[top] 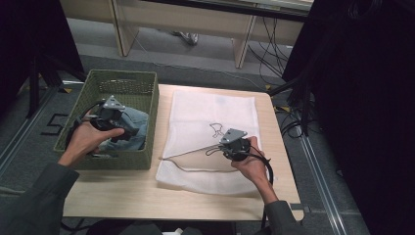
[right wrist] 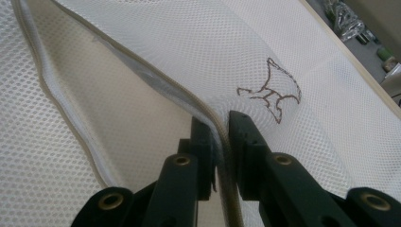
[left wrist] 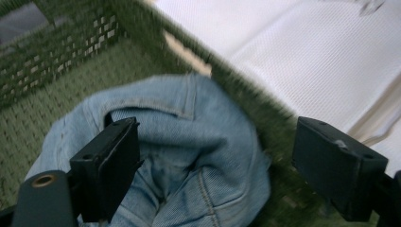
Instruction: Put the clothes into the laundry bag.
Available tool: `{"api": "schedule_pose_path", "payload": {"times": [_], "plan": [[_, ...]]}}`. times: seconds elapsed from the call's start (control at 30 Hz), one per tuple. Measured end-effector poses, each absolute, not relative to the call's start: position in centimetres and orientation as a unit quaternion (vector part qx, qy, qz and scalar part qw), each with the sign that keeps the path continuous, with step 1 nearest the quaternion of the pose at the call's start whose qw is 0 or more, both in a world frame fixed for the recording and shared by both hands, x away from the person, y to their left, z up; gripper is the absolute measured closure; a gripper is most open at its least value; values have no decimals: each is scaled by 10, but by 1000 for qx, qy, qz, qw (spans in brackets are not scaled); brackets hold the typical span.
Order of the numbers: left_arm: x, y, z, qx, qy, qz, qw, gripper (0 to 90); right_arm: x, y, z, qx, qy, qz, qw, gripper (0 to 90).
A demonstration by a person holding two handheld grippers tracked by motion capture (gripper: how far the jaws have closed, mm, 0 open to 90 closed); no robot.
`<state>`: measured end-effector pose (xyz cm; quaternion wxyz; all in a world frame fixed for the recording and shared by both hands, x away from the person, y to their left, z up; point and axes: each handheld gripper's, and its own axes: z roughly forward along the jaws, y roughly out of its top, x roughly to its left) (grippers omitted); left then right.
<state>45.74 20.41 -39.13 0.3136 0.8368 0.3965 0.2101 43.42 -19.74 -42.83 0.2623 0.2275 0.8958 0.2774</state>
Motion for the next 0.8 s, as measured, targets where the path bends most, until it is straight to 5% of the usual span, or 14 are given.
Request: {"api": "schedule_pose_path", "payload": {"times": [0.4, 0.8], "plan": [[491, 197, -420, 855, 447, 178, 197, 145, 432, -199, -429, 239, 894, 278, 257, 803], [516, 211, -431, 839, 475, 184, 190, 70, 433, -200, -428, 238, 894, 278, 260, 802]]}}
